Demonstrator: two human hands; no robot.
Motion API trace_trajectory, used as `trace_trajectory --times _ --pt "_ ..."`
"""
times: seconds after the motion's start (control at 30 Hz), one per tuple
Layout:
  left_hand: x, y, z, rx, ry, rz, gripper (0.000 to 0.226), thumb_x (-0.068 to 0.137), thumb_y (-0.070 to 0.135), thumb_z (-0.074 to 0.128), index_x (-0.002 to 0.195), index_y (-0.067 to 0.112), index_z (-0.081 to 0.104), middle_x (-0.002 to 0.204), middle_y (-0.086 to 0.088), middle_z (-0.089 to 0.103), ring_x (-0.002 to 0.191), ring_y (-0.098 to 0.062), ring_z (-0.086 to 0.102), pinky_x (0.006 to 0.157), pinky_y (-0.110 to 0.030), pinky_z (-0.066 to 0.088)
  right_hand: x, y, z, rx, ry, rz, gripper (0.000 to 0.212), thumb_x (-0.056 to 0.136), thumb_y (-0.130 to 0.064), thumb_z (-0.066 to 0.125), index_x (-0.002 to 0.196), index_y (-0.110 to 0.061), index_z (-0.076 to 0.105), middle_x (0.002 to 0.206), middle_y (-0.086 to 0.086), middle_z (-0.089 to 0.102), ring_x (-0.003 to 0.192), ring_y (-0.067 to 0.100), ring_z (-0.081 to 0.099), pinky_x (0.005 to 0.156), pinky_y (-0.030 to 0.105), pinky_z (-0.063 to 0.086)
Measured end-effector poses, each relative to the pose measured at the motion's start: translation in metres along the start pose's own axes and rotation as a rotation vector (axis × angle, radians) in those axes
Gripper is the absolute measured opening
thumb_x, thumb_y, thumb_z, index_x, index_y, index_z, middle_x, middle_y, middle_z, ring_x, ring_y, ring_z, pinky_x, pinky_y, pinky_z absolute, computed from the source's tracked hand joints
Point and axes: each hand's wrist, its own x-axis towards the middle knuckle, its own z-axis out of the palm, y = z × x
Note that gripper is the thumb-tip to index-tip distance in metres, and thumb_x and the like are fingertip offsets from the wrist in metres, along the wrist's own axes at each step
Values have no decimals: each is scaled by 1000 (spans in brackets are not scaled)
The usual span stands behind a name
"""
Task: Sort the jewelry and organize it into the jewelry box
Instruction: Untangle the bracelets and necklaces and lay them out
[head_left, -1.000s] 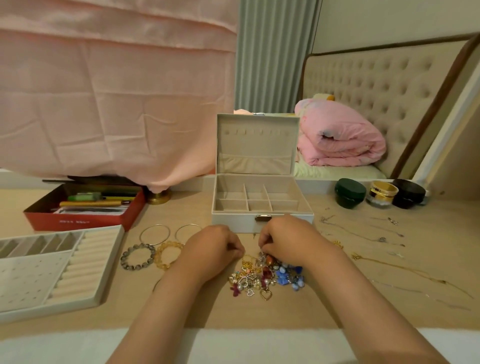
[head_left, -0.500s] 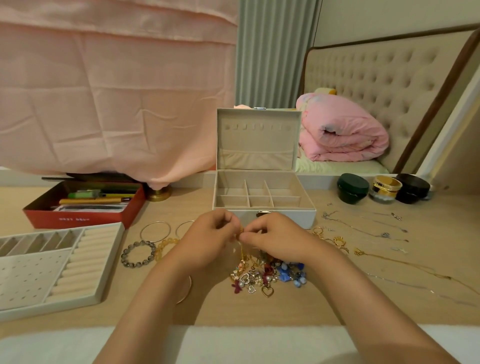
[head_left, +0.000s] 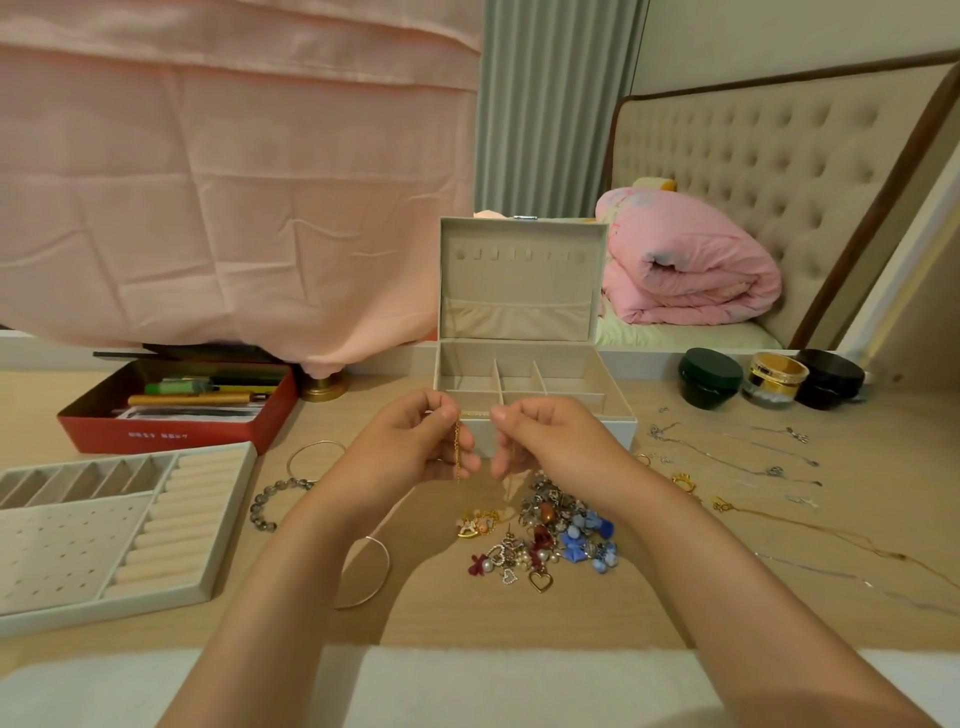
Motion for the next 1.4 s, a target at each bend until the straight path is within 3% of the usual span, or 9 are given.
trace_trajectory --times 0.1,0.23,0.4,0.63,0.7,0.87,1.07,1.27,1.4 --pt "-1 3 -1 70 -16 2 14 104 13 46 93 9 52 66 -1 54 58 -16 51 61 -28 46 0 -2 -1 109 13 -16 29 105 -27 50 82 -11 57 49 0 48 47 19 50 65 38 57" --pt "-5 7 -5 224 -65 -12 15 99 22 59 102 7 63 64 5 47 57 -12 42 64 -29 37 -3 -7 -6 71 72 -71 22 101 -25 60 82 -15 64 53 -4 40 44 13 35 45 27 38" --pt "-13 14 -8 390 -121 2 19 97 25 60 92 13 74 61 0 46 58 -12 42 64 -24 39 -3 -6 -12 -150 112 -182 19 92 -30 71 82 -13 70 60 -16 55 51 0 45 53 15 40" --pt "-11 21 -8 -161 -127 81 17 94 19 53 84 6 59 70 -7 49 66 -19 52 65 -24 49 -4 2 -12 -411 -49 -27 14 89 -42 71 101 -38 76 95 -26 69 80 -11 60 78 22 45" --pt "-9 22 -5 -229 -134 114 17 93 21 57 82 8 60 72 -6 50 68 -19 53 67 -26 50 -4 3 -9 -380 -125 -15 13 91 -39 70 102 -37 76 93 -30 69 81 -13 61 78 18 44" --pt "-11 28 3 -380 -97 189 16 89 24 54 87 9 58 66 -2 45 65 -16 52 66 -25 48 -2 8 -3 -309 -180 5 12 94 -33 70 92 -26 79 87 -10 75 75 0 63 76 22 48" --pt "-16 43 15 -229 9 288 15 89 23 58 88 10 63 73 -3 54 74 -17 58 78 -29 52 -3 10 7 -6 -214 32 31 108 -27 43 89 -21 67 114 -8 75 113 10 67 109 40 44" --pt "-9 55 32 1 104 330 16 99 17 57 88 15 69 86 4 67 84 -14 60 83 -32 50 -14 11 21 351 -313 82 17 108 -29 43 108 -12 47 106 19 74 107 35 70 107 50 46" --pt "-1 73 45 -61 98 328 19 103 16 50 92 10 64 96 -8 69 86 -22 69 81 -33 57 -29 9 8 263 -224 64 10 103 -19 54 111 -13 53 78 6 67 78 22 67 90 42 54"
